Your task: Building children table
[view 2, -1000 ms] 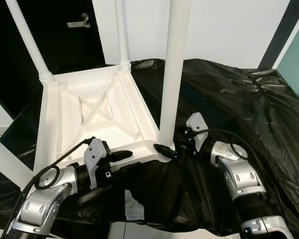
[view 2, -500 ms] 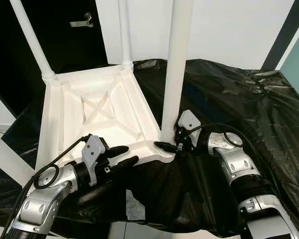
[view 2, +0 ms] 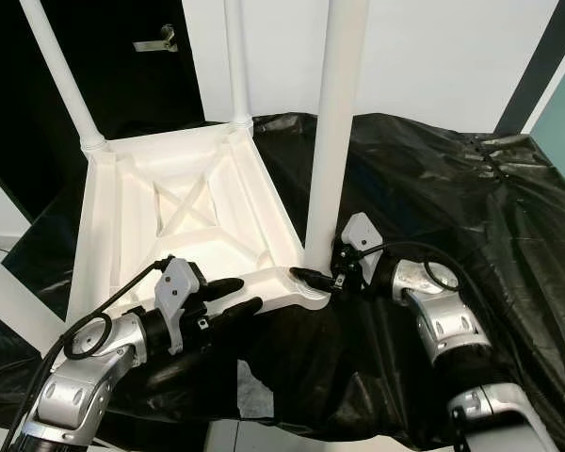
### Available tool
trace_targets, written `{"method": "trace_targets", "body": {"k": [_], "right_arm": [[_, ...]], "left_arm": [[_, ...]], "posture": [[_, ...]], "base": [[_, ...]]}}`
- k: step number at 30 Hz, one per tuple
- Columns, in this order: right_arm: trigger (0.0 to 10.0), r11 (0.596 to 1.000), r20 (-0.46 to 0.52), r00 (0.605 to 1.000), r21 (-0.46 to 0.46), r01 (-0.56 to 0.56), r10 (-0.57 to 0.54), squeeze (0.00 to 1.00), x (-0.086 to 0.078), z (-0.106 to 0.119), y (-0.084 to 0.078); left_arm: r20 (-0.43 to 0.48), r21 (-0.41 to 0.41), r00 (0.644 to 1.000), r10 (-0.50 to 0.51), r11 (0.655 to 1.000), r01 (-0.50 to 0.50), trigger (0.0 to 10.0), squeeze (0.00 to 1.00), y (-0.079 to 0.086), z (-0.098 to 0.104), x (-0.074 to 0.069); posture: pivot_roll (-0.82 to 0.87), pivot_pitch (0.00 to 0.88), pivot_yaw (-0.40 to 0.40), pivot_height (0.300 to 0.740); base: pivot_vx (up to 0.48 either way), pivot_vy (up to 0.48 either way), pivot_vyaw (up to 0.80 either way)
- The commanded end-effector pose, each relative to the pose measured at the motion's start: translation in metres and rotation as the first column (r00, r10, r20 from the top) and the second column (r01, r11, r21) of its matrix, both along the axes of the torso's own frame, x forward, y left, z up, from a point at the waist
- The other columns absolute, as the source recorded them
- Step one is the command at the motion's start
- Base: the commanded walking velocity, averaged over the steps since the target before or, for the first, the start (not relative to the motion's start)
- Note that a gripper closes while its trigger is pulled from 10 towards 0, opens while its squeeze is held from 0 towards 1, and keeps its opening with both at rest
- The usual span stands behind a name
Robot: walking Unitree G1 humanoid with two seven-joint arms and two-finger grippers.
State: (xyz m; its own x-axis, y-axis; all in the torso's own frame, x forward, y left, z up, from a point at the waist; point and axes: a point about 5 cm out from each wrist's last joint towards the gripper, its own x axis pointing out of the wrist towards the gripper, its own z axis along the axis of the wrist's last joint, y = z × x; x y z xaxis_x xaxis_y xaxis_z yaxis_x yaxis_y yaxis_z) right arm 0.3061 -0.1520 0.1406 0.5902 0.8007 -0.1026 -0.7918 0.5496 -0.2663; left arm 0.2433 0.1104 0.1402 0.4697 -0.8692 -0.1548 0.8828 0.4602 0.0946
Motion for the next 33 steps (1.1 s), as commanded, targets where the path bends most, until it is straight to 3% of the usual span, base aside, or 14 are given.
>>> {"method": "trace_targets", "body": {"k": [1,2,10,12,14,15,17,19,21,27,28,29,30,33], "right_arm": [[10.0,0.999,-0.045,0.999,-0.034,0.018,-0.019,0.0,-0.003,-0.012,0.003],[10.0,0.986,-0.038,0.986,0.015,0.164,-0.164,0.0,-0.005,-0.017,0.01],[10.0,0.919,-0.063,0.926,0.112,0.377,-0.372,0.0,-0.012,-0.022,0.024],[10.0,0.894,-0.073,0.903,0.126,0.43,-0.424,0.0,-0.013,-0.023,0.027],[10.0,0.839,-0.102,0.855,0.165,0.518,-0.508,0.0,-0.017,-0.023,0.038],[10.0,0.839,-0.102,0.855,0.165,0.518,-0.508,0.0,-0.017,-0.023,0.038],[10.0,0.789,-0.128,0.812,0.191,0.584,-0.57,0.0,-0.02,-0.023,0.048],[10.0,0.789,-0.128,0.812,0.191,0.584,-0.57,0.0,-0.02,-0.023,0.048],[10.0,0.756,-0.148,0.782,0.202,0.623,-0.605,0.0,-0.022,-0.023,0.056],[10.0,0.742,-0.168,0.771,0.208,0.637,-0.614,0.0,-0.023,-0.023,0.061],[10.0,0.736,-0.175,0.768,0.22,0.64,-0.616,0.23,-0.023,-0.022,0.06],[10.0,0.736,-0.175,0.768,0.22,0.64,-0.616,0.23,-0.023,-0.022,0.06],[10.0,0.741,-0.17,0.778,0.237,0.628,-0.605,1.0,-0.022,-0.018,0.058],[10.0,0.754,-0.152,0.794,0.251,0.607,-0.588,1.0,-0.022,-0.014,0.055]], "left_arm": [[-0.009,0.003,1.0,0.015,1.0,-0.015,10.0,0.0,0.0,-0.001,-0.001],[-0.013,0.003,1.0,0.013,1.0,-0.013,10.0,0.0,0.0,-0.002,-0.002],[-0.014,0.003,1.0,0.012,1.0,-0.012,10.0,0.0,0.001,-0.002,-0.001],[-0.015,0.004,1.0,0.011,1.0,-0.011,10.0,0.0,0.001,-0.002,-0.001],[-0.017,0.006,1.0,0.01,1.0,-0.009,10.0,0.0,0.001,-0.002,-0.002],[-0.017,0.006,1.0,0.01,1.0,-0.009,10.0,0.0,0.001,-0.002,-0.002],[-0.017,0.007,1.0,0.008,1.0,-0.007,10.0,0.0,0.0,-0.002,-0.002],[-0.017,0.007,1.0,0.008,1.0,-0.007,10.0,0.0,0.0,-0.002,-0.002],[-0.016,0.005,1.0,0.009,1.0,-0.009,10.0,0.0,0.0,-0.002,-0.002],[-0.016,0.004,1.0,0.012,1.0,-0.012,10.0,0.0,0.0,-0.002,-0.001],[-0.016,0.003,1.0,0.012,1.0,-0.012,10.0,0.0,0.0,-0.002,-0.001],[-0.016,0.003,1.0,0.012,1.0,-0.012,10.0,0.0,0.0,-0.002,-0.001],[-0.017,0.003,1.0,0.011,1.0,-0.011,10.0,0.0,-0.001,-0.002,-0.001],[-0.016,0.002,1.0,0.01,1.0,-0.01,10.0,0.0,-0.001,-0.002,-0.001]], "posture": [[0.0,0.0,-0.018,0.74],[0.0,0.0,-0.015,0.74],[0.0,0.0,-0.012,0.74],[0.0,0.0,-0.01,0.74],[-0.01,0.0,-0.009,0.74],[-0.01,0.0,-0.009,0.74],[0.0,0.0,-0.014,0.74],[0.0,0.0,-0.014,0.74],[0.0,0.0,-0.015,0.74],[0.0,0.0,-0.015,0.74],[0.0,0.0,-0.014,0.74],[0.0,0.0,-0.014,0.74],[-0.01,0.0,-0.015,0.74],[-0.01,0.0,-0.015,0.74]], "base": [[0.0,0.0,0.0],[0.0,0.0,0.0],[0.0,0.0,0.0],[0.0,0.0,0.0],[0.0,0.0,0.0],[0.0,0.0,0.0],[0.0,0.0,0.0],[0.0,0.0,0.0],[0.0,0.0,0.0],[0.0,0.0,0.0],[0.0,0.0,0.0],[0.0,0.0,0.0],[0.0,0.0,0.0],[0.0,0.0,0.0]]}}
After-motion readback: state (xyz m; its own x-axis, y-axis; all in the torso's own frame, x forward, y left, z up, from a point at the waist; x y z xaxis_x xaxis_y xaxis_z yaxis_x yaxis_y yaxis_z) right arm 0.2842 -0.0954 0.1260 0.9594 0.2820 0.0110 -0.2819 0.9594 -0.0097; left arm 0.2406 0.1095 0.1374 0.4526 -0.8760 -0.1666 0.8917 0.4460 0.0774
